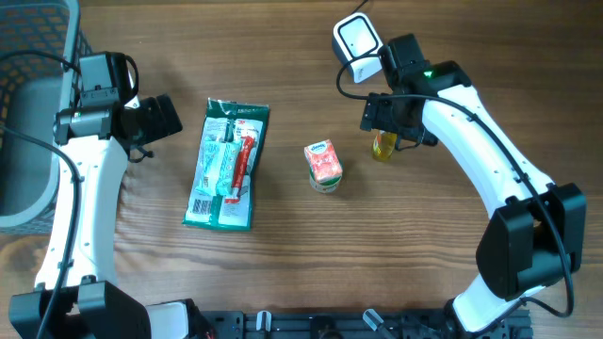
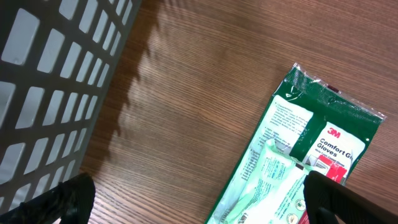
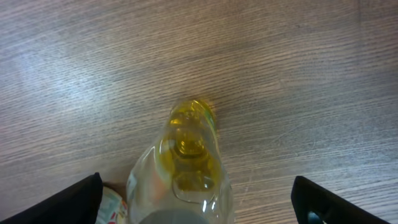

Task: Scan the item barcode
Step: 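Grasp the yellow oil bottle with the right gripper and lift it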

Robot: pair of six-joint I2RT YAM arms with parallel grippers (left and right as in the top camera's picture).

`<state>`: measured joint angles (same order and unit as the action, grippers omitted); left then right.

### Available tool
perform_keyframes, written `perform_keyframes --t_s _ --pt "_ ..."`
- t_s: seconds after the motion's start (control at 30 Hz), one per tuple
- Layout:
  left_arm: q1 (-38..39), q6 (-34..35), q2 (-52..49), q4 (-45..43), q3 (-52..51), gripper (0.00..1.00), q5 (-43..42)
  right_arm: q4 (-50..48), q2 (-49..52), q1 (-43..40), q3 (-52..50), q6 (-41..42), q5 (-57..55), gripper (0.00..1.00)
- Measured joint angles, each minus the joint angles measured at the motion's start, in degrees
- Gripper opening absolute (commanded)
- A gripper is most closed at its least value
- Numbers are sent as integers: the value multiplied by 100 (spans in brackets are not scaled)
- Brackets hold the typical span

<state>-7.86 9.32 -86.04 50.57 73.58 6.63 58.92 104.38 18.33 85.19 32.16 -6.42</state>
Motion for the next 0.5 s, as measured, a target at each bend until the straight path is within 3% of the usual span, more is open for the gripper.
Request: perform_keyframes --t_s 0.3,0.5 --pt "0 0 0 -2 -2 100 0 -39 2 0 -20 20 0 80" --pt "0 0 0 -2 0 100 0 -120 2 0 -20 17 0 80"
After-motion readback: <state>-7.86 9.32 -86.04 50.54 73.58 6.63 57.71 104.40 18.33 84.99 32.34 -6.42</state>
